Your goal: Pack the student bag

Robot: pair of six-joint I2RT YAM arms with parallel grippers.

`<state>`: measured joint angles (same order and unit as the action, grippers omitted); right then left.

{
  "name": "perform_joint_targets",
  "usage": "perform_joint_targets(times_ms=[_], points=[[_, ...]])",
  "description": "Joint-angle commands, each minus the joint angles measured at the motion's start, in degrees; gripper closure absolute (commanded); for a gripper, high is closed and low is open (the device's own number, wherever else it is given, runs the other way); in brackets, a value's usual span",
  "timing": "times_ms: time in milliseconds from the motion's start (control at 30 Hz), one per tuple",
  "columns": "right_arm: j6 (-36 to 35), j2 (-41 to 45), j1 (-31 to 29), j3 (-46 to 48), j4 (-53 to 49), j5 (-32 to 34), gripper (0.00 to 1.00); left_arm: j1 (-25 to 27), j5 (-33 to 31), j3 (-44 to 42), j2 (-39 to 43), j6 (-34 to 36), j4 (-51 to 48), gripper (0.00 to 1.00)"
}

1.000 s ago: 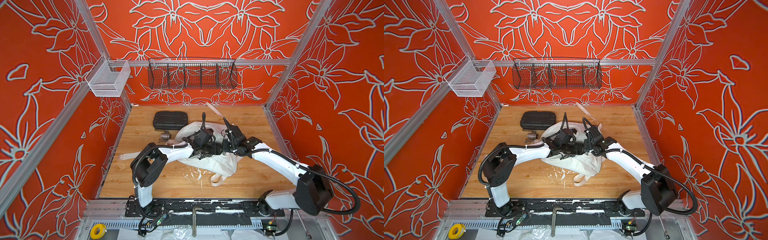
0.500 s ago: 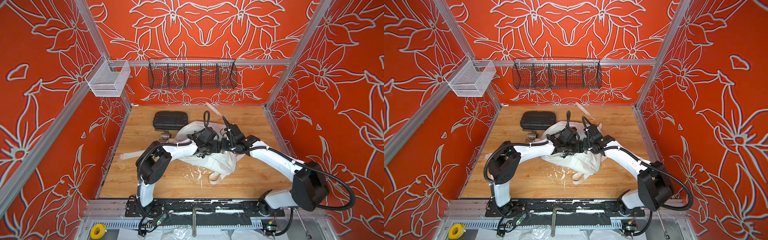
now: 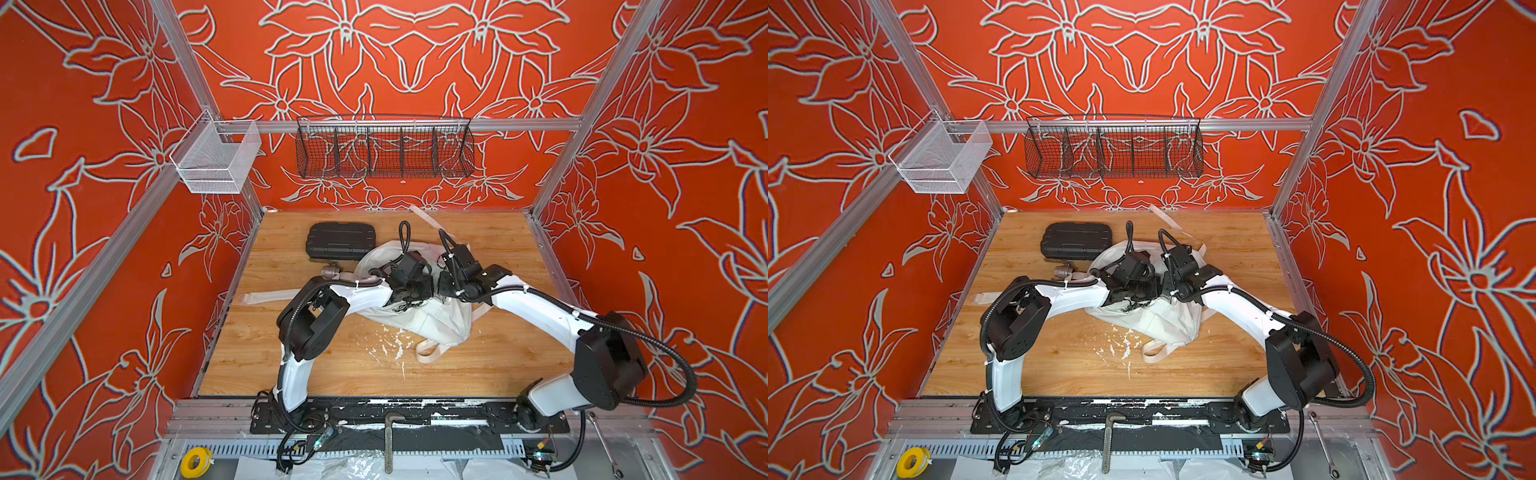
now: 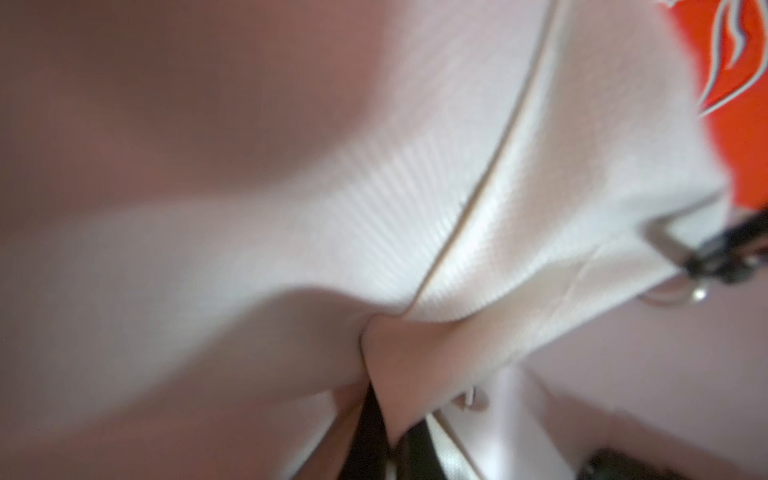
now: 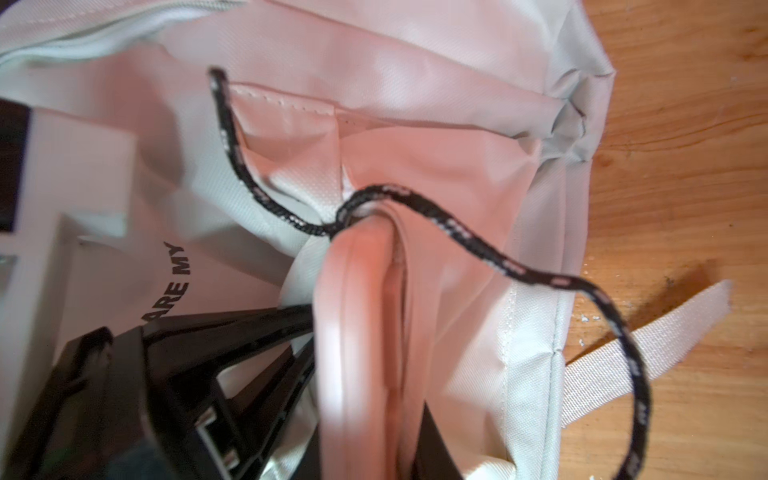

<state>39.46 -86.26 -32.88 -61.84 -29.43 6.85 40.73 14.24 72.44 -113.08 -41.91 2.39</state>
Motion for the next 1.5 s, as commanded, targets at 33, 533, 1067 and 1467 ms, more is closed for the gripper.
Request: perform_joint_targets(times_ms=[33, 533, 1067, 1467], points=[[6.5, -4.3, -1.4, -0.3, -6.5, -0.1, 0.99, -1.3, 9.0, -6.1, 2.1, -1.9, -0.2, 1.00], [3.4, -15.1, -2.2, -8.2, -15.4, 10.5, 0.63, -4.7, 28.6, -7.5, 0.3, -7.0, 9.0, 1.00], [-10.5, 1.5, -3.0, -9.5, -7.1, -1.6, 0.24, -5.7, 28.9, -4.7, -2.0, -6.0, 1.8, 1.00], [-11.8, 0.0, -3.0, -11.5, -13.3, -8.7, 0.78, -5.9, 29.0, -2.4, -2.1, -5.9, -0.2, 1.00]])
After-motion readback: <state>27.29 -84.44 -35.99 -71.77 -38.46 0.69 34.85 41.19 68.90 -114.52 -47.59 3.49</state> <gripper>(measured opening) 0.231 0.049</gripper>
